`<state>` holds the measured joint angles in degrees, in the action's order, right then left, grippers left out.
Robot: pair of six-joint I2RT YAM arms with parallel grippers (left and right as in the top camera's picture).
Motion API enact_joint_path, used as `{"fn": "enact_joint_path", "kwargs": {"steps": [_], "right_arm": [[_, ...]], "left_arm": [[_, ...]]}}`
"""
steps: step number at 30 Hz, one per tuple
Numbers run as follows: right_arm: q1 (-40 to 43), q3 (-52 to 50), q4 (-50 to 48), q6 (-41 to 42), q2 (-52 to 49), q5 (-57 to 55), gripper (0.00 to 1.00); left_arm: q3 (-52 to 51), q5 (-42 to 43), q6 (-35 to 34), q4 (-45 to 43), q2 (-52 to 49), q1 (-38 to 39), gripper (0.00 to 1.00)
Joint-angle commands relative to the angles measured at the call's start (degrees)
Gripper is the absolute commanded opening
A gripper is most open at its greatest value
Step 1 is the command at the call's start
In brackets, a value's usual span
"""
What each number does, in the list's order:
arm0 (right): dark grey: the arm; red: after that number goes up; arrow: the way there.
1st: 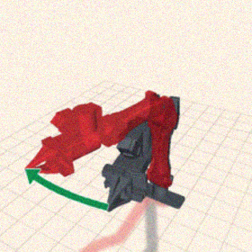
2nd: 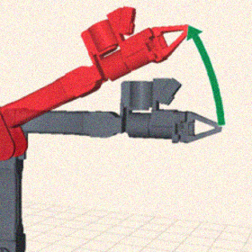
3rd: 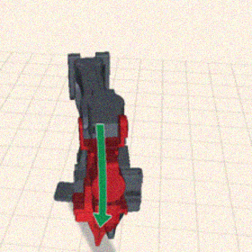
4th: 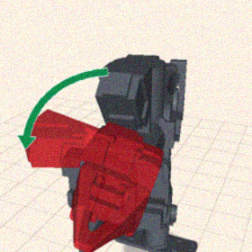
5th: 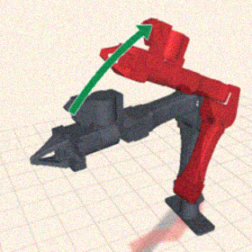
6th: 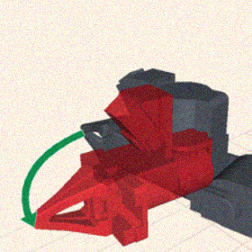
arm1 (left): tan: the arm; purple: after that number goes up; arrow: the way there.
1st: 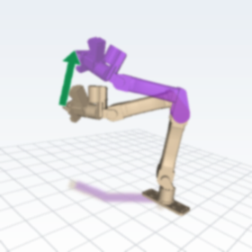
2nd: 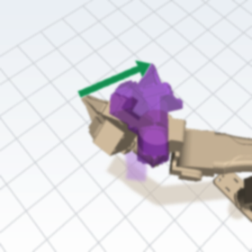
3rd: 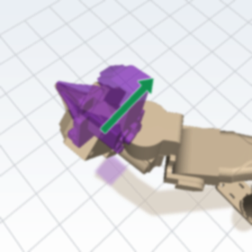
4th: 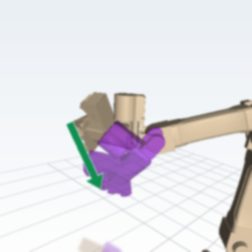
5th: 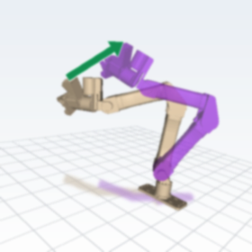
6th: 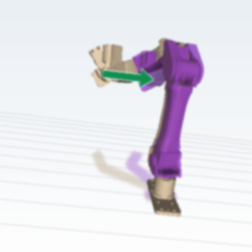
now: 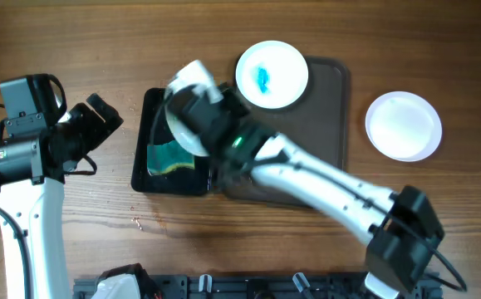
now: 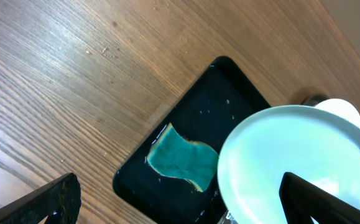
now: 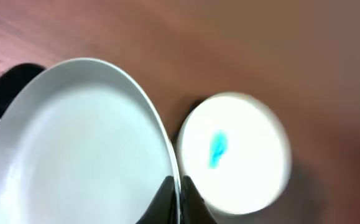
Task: Clean dirty plates on tray and stack at the side
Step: 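Stack the plate onto the plate at the right side, then move the right gripper to the last stained plate and grip its rim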
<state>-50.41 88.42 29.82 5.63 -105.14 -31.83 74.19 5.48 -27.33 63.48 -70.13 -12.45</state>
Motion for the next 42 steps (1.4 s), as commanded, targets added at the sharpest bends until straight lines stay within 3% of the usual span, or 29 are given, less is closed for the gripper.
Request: {"fn": "enact_joint_path", "kwargs": {"steps": [1, 4, 7, 13, 17, 21, 24, 26, 29, 31, 34, 37, 42], "right_arm": [[11.98, 0.72, 1.16, 18.43, 1.49, 33.55, 0.04], [24.98, 0.72, 3.89, 20.65, 4.59, 43.71, 0.04], [40.15, 0.72, 12.09, 26.6, 6.25, 43.74, 0.04], [71.04, -1.18, 25.18, 25.14, 2.6, 43.23, 0.04], [80.48, -8.79, 27.54, 22.67, 1.27, 43.5, 0.04], [80.87, -12.0, 27.19, 21.09, 1.27, 43.43, 0.04], [80.81, -11.34, 26.18, 19.8, 2.03, 43.45, 0.36], [79.97, -10.36, 25.92, 19.96, 4.76, 43.54, 0.48], [75.91, -10.03, 23.5, 17.44, 12.0, 47.39, 0.49], [69.48, -10.03, 18.95, 9.42, 18.12, 54.42, 0.49], [57.51, -10.05, 14.8, 0.59, 21.53, 55.78, 0.49], [46.6, -10.16, 10.47, -2.16, 18.56, 51.67, 0.49], [37.9, -10.16, -2.67, -2.58, 5.22, 38.56, 0.6]], "left_arm": [[0.72, 0.48, -0.55, 0.02, 0.26, -0.37, 1.0], [0.72, 0.48, -0.55, 0.0, 0.26, -0.37, 1.0], [0.72, 0.48, -0.55, 0.0, 0.26, -0.37, 1.0], [0.72, 0.48, -0.55, 0.0, 0.26, -0.37, 1.0], [0.72, 0.48, -0.55, 0.0, 0.26, -0.37, 1.0], [0.72, 0.48, -0.55, 0.0, 0.28, -0.37, 1.0], [0.72, 0.48, -0.55, 0.0, 0.26, -0.37, 1.0], [0.72, 0.48, -0.55, 0.0, 0.26, -0.37, 1.0], [0.72, 0.48, -0.55, 0.0, 0.26, -0.37, 1.0], [0.72, 0.48, -0.55, 0.0, 0.26, -0.37, 1.0], [0.72, 0.48, -0.55, 0.0, 0.26, -0.37, 1.0], [0.72, 0.48, -0.55, 0.0, 0.26, -0.37, 1.0], [0.72, 0.48, -0.55, 0.0, 0.26, -0.37, 1.0]]}}
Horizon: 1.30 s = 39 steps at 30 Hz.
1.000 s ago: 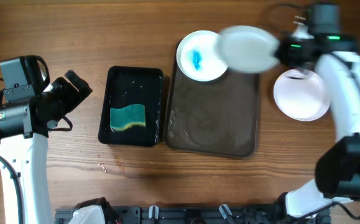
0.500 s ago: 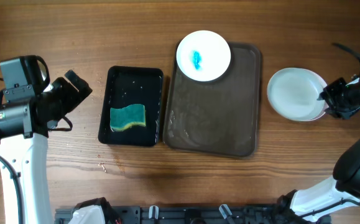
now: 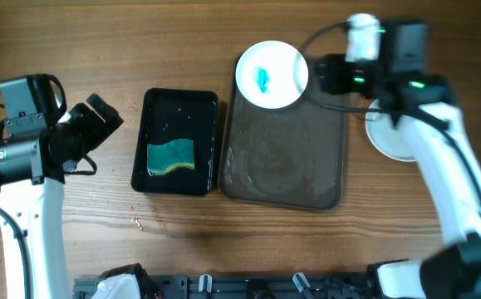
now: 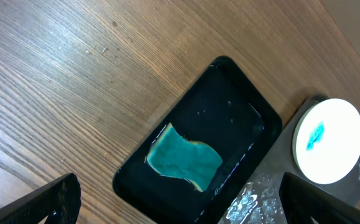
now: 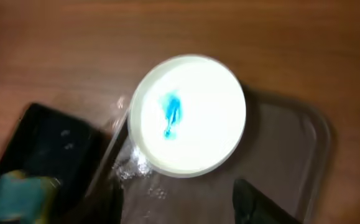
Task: Clean dirty plates on tray and stack at the side
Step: 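Move the right gripper to the last stained plate and grip its rim, then pull the blue-stained plate toward the front of the brown tray with the right gripper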
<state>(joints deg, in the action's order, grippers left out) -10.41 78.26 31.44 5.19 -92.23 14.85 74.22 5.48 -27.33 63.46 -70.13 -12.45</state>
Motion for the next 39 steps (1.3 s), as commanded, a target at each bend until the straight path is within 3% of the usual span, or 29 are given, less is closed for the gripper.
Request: {"fn": "enact_joint_path", "kwargs": {"steps": [1, 6, 11, 12, 15, 16, 17, 18, 20, 23, 25, 30, 36, 39], "right_arm": [[-2.51, 0.0, -8.79, -2.08, -11.63, -8.04, 0.61], [-2.36, 0.0, -26.1, 1.38, -26.18, -7.91, 0.72], [-2.01, 0.0, -29.83, 1.36, -32.0, -11.39, 0.73], [-1.95, 0.0, -29.29, 1.4, -32.92, -12.76, 0.69], [-1.84, 0.02, -27.61, 1.4, -33.92, -14.05, 0.37], [-1.84, 0.02, -27.23, 1.53, -33.88, -13.94, 0.31], [-1.84, 0.02, -26.64, 2.95, -33.46, -13.53, 0.35], [-1.84, 0.02, -26.08, 3.21, -32.79, -13.4, 0.48], [-1.84, 0.02, -25.4, 2.51, -31.56, -13.42, 0.52], [-1.84, 0.02, -24.15, 2.47, -31.28, -12.5, 0.23], [-1.84, 0.0, -20.72, 2.49, -31.32, -10.78, 0.04], [-1.84, 0.04, -10.47, 5.84, -27.26, -8.28, 0.04], [-2.03, 0.04, 14.58, 6.03, -5.57, -8.17, 0.04], [-2.12, -0.11, 24.7, 13.18, 1.53, -8.15, 0.04]], "left_arm": [[0.7, 0.48, -0.55, 0.02, 0.26, -0.37, 1.0], [0.7, 0.48, -0.55, 0.02, 0.26, -0.37, 1.0], [0.7, 0.48, -0.55, 0.02, 0.26, -0.37, 1.0], [0.7, 0.48, -0.55, 0.04, 0.28, -0.37, 1.0], [0.7, 0.48, -0.55, 0.02, 0.26, -0.37, 1.0], [0.7, 0.48, -0.55, 0.02, 0.26, -0.37, 1.0], [0.7, 0.48, -0.55, 0.02, 0.26, -0.37, 1.0], [0.7, 0.48, -0.55, 0.02, 0.26, -0.37, 1.0], [0.7, 0.48, -0.55, 0.04, 0.26, -0.37, 1.0], [0.7, 0.48, -0.55, 0.02, 0.26, -0.37, 1.0], [0.7, 0.48, -0.55, 0.02, 0.26, -0.37, 1.0], [0.7, 0.48, -0.55, 0.02, 0.28, -0.37, 1.0], [0.7, 0.48, -0.55, 0.02, 0.26, -0.37, 1.0], [0.7, 0.48, -0.55, 0.02, 0.26, -0.37, 1.0]]}}
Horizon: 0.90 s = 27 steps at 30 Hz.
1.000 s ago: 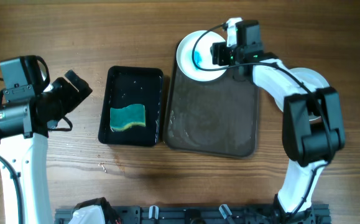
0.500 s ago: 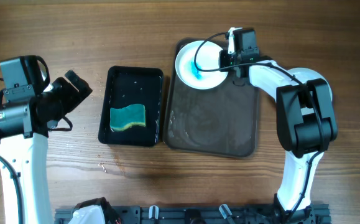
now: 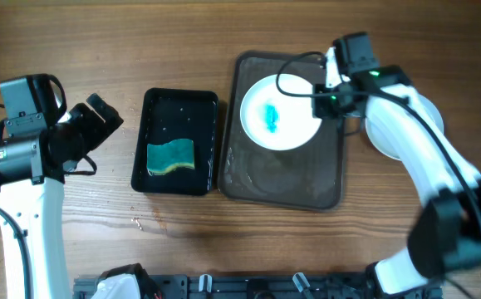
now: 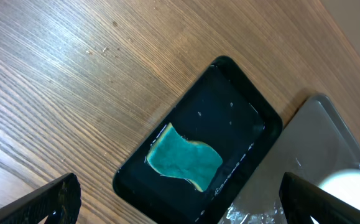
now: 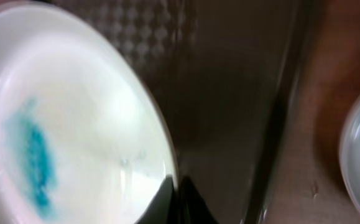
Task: Clean dirty plates on tray and stack at the side
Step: 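Pull the blue-stained plate toward the front of the brown tray with the right gripper, then grasp the green-yellow sponge in the black tray with the left gripper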
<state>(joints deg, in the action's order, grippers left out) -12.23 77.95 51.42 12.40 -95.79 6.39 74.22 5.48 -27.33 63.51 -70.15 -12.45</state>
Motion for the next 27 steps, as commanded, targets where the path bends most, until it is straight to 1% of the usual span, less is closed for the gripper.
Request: {"fn": "enact_joint_path", "kwargs": {"steps": [1, 3, 5, 8, 10, 11, 12, 14, 15, 17, 19, 20, 21, 22, 23, 24, 25, 27], "right_arm": [[-0.31, -0.26, 6.64, 8.15, 5.62, 0.87, 0.04], [-0.35, -2.6, 8.87, 11.45, 5.68, 2.25, 0.04], [-0.74, -8.72, 6.58, 15.56, 5.62, 2.62, 0.04], [-2.86, -21.09, -5.25, 20.37, 5.53, 3.48, 0.04], [-4.68, -27.19, -13.79, 20.5, 5.53, 7.21, 0.04], [-5.68, -28.92, -16.11, 20.87, 5.53, 7.87, 0.17], [-6.03, -29.11, -16.52, 21.09, 5.53, 6.95, 0.24], [-5.46, -28.04, -16.79, 20.39, 6.08, 4.74, 0.24], [-4.87, -26.95, -16.72, 18.43, 6.71, 4.81, 0.24], [-3.76, -23.61, -15.98, 11.39, 10.1, 4.81, 0.25], [-3.65, -21.59, -15.65, 5.6, 13.05, 4.79, 0.25], [-3.65, -20.98, -15.61, 3.76, 14.73, 4.79, 0.27], [-3.65, -20.87, -15.58, 2.95, 16.55, 4.79, 0.28], [-3.65, -20.9, -15.13, 2.78, 18.1, 4.79, 0.28], [-3.65, -20.9, -14.78, 2.8, 18.49, 4.79, 0.29], [-3.65, -20.9, -14.47, 2.8, 18.49, 4.81, 0.29], [-3.65, -20.98, -14.16, 2.8, 18.34, 4.81, 0.29], [-3.65, -21.09, -13.18, 2.8, 18.32, 4.81, 0.29]], "left_arm": [[0.7, 0.48, -0.55, -0.02, 0.31, -0.37, 1.0], [0.7, 0.5, -0.57, -0.22, 0.31, -0.37, 1.0], [0.7, 0.5, -0.55, -0.31, 0.28, -0.37, 1.0], [0.7, 0.52, -0.59, -0.22, 0.31, -0.37, 1.0], [0.7, 3.21, -0.57, 0.44, 0.31, -0.37, 1.0], [0.7, 5.35, -0.57, 0.13, 0.26, -0.37, 1.0], [0.7, 7.5, -0.57, -0.11, 0.07, -0.17, 1.0], [0.68, 8.59, -0.52, 0.26, -0.46, 0.83, 1.0], [0.57, 8.61, -0.52, 0.55, -0.85, 1.6, 1.0], [-1.05, 8.44, 0.22, 0.66, -1.57, 4.76, 0.96], [-3.34, 5.51, 0.52, 0.63, -2.78, 8.41, 0.93], [-5.18, 2.86, 0.48, 0.37, -3.91, 10.84, 0.88], [-6.86, 0.9, -0.09, -0.28, -5.14, 12.76, 0.86], [-10.23, -0.5, -0.17, -3.37, -7.74, 15.58, 0.82], [-12.33, -0.7, -0.15, -6.34, -9.6, 16.98, 0.81], [-14.36, -1.14, -0.17, -9.6, -11.69, 18.12, 0.8], [-15.91, -1.86, -0.2, -12.44, -13.7, 18.8, 0.78], [-18.29, -2.56, -2.08, -17.35, -19.1, 19.76, 0.76]]}}
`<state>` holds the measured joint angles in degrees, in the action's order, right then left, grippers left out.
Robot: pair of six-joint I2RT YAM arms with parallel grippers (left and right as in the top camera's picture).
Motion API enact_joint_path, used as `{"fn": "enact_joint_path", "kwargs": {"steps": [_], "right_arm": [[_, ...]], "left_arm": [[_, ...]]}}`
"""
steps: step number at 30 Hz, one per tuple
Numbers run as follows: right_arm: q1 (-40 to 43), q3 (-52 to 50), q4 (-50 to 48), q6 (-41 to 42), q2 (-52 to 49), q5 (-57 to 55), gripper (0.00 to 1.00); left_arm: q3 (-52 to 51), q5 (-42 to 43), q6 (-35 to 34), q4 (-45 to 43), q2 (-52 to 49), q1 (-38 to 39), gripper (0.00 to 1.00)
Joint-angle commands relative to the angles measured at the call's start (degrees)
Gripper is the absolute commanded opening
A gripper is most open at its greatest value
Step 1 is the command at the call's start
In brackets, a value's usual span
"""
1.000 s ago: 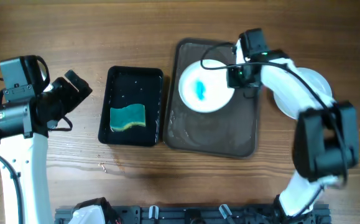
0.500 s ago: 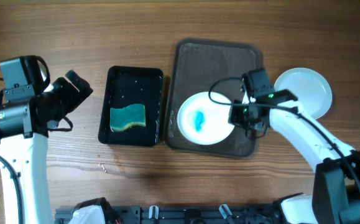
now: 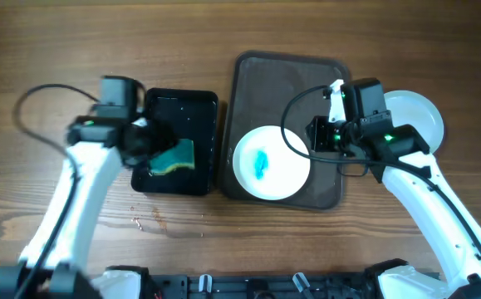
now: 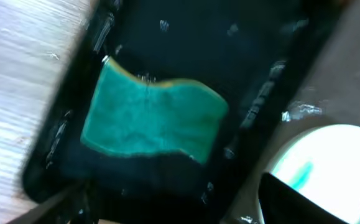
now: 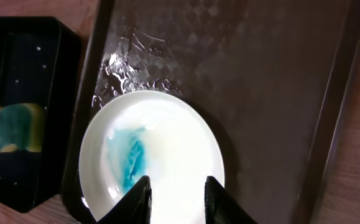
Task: Clean dirty plates on tray and stack at the side
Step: 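Grasp the green-yellow sponge in the black tray with the left gripper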
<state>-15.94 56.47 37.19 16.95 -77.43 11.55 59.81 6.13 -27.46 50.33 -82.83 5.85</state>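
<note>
A white plate with a blue smear (image 3: pixel 271 164) lies flat at the front left of the dark tray (image 3: pixel 286 58). My right gripper (image 3: pixel 313 137) hovers open just right of it; in the right wrist view its fingers (image 5: pixel 140 198) stand apart over the plate (image 5: pixel 152 155), holding nothing. A clean white plate (image 3: pixel 419 112) sits on the table right of the tray, partly under the right arm. My left gripper (image 3: pixel 153 141) is open over the green sponge (image 3: pixel 172 156), which fills the left wrist view (image 4: pixel 155 118) between wide-spread fingers (image 4: pixel 316 199).
The sponge lies in a wet black tub (image 3: pixel 178 100) directly left of the tray, and their rims nearly touch. Water beads on the tray floor (image 5: pixel 260 74). Bare wooden table lies left of and behind the tub.
The right gripper has let go of the smeared plate, which went from the tray's back middle to its front left. My left arm has moved from the table's far left to over the sponge.
First my right gripper held a clean plate over the tub while the left waited far left. Then the right stood open near the plate at the table's right. Then it was shut on the smeared plate's rim. Now that plate lies released near the tub.
</note>
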Motion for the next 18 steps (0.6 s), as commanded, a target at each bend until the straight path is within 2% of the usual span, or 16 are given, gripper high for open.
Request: {"fn": "enact_joint_path", "kwargs": {"steps": [1, 3, 5, 6, 7, 11, 14, 18], "right_arm": [[0.07, 0.39, 1.44, -1.75, -0.04, -0.35, 0.29], [0.07, 0.39, 2.19, -1.75, -0.04, -0.37, 0.29], [0.07, 0.39, 2.56, -1.75, -0.04, -0.37, 0.29], [0.07, 0.39, 2.82, -1.75, -0.04, -0.37, 0.29], [0.07, 0.39, 3.04, -1.75, -0.04, -0.37, 0.29], [0.07, 0.39, 3.67, -1.27, -0.04, -3.74, 0.28], [0.07, 0.39, 6.78, 9.14, -0.04, -15.82, 0.28], [0.15, -0.55, 7.52, 7.45, -1.27, -14.49, 0.29]], "left_arm": [[-4.28, -3.08, -2.99, -6.1, -9.51, 1.79, 0.75], [-4.31, -3.04, -3.04, -10.03, -16.37, 2.43, 0.61], [-4.31, -2.97, -3.04, -12.07, -21.16, 2.43, 0.34], [-4.31, -2.97, -3.04, -12.07, -22.36, 2.43, 0.12], [-4.31, -2.67, -3.04, -12.02, -22.6, 2.43, 0.04], [-1.73, -0.61, -2.99, -8.85, -20.33, 2.4, 0.04], [3.58, -0.68, -1.2, -2.71, -17.99, 2.4, 0.04], [11.63, -0.87, 1.77, 6.99, -15.67, 2.4, 0.04]]}}
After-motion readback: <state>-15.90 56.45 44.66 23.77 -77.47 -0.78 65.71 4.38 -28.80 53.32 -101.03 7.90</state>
